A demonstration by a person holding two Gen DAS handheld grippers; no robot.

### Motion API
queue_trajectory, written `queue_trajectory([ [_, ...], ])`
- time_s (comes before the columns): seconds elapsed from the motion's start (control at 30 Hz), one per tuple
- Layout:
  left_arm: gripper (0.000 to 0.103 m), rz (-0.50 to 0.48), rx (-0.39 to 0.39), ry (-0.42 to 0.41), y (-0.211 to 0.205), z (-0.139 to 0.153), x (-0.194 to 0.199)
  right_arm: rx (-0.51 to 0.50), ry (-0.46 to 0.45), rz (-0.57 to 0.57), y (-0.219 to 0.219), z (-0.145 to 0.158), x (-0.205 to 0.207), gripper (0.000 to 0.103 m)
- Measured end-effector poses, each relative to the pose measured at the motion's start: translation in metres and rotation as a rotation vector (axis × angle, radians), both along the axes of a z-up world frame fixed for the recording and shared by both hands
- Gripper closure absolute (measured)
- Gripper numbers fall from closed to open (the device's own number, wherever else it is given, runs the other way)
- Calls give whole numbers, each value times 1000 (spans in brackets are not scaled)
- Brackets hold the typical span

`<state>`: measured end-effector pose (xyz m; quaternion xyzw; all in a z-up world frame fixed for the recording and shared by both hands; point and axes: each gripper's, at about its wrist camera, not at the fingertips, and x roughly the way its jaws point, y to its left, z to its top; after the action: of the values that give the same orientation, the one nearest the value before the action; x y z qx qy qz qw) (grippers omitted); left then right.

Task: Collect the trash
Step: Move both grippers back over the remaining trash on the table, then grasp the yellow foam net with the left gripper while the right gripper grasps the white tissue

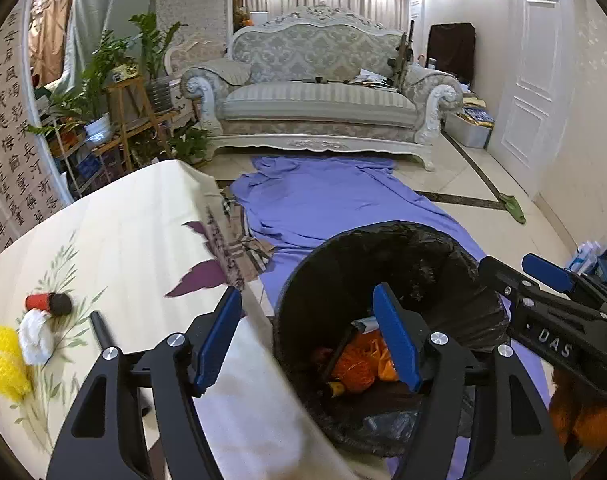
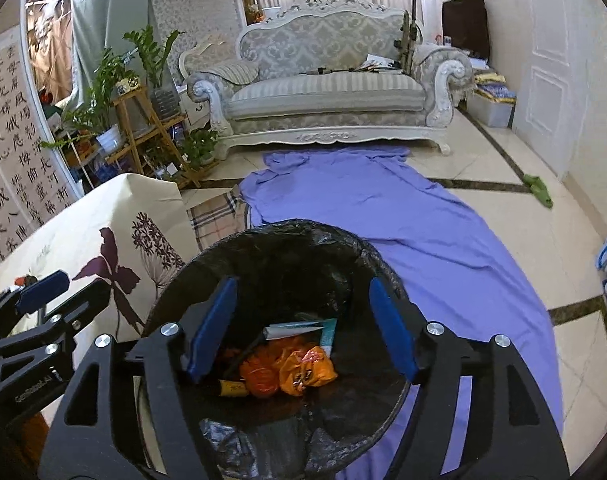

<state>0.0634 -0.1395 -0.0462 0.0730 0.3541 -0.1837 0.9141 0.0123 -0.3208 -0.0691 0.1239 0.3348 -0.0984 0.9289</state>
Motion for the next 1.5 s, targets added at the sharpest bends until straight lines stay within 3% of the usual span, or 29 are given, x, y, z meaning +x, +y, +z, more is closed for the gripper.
queue_trajectory([
  [0.47, 36, 162, -6, 5, 78, 7, -24, -6, 29, 99, 53, -1, -1, 34],
  [0.77, 36, 316, -15, -2, 144, 12, -33, -109, 23, 227, 126, 12, 7, 29],
  [1.07, 33, 456, -30, -5, 209, 12, -21, -122, 13, 371, 190, 22, 22, 26],
  [1.4, 33, 486, -84, 89, 246, -12, 2, -130, 17, 458, 237, 27, 39, 26],
  [1.5, 45, 477, -99, 111, 251, -17, 6, -128, 26, 476, 246, 26, 45, 26],
])
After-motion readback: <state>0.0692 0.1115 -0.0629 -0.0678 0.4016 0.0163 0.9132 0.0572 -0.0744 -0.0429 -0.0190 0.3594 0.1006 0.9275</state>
